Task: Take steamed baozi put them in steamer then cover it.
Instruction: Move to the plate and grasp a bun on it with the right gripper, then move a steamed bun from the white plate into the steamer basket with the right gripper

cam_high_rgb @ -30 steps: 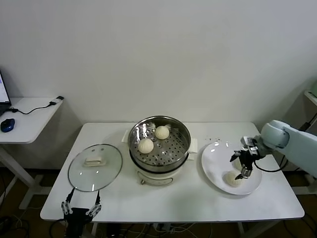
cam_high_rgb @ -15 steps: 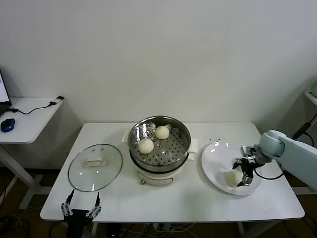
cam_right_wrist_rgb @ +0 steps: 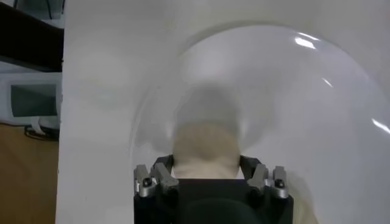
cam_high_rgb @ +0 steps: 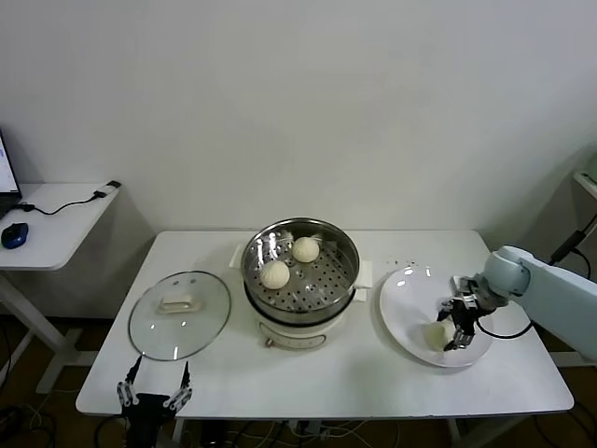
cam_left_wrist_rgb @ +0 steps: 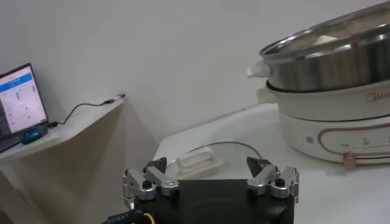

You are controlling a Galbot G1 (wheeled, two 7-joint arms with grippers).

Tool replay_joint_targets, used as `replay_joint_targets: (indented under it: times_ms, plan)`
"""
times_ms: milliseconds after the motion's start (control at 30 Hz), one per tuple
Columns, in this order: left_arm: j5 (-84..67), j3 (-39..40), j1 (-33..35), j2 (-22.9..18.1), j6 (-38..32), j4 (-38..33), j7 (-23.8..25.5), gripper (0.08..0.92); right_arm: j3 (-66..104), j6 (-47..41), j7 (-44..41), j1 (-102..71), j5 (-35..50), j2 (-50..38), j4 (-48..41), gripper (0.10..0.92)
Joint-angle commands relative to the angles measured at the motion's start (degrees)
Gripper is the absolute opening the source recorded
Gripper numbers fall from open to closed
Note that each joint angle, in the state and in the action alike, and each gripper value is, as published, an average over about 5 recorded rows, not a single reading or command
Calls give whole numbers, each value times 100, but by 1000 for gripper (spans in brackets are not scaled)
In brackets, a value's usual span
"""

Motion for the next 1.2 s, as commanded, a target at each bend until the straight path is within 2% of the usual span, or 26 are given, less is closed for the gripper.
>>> replay_joint_targets:
  times_ms: [33, 200, 367, 700, 867, 1200]
  plan:
    - [11, 6, -3, -1, -8, 13, -2, 823, -50, 132, -36, 71, 5, 28, -45, 699]
    - [8, 4, -13, 1, -9, 18, -1, 823, -253, 443, -162, 495, 82, 101, -131, 692]
    - [4, 4, -19, 10, -2, 18, 0, 823, -863, 1237, -505, 1715, 154, 390, -223, 687]
    - [-3, 62, 4, -20, 18, 18, 2, 823, -2457, 3077, -1126, 4345, 383, 1900, -799, 687]
    - [37, 109, 7, -25, 26, 41, 6, 823, -2488, 3864, -1124, 4659, 195, 2595, -581, 687]
    - [-15, 48, 26, -37, 13, 13, -6, 823, -2147, 4452, -953, 4271, -408, 3809, 105, 687]
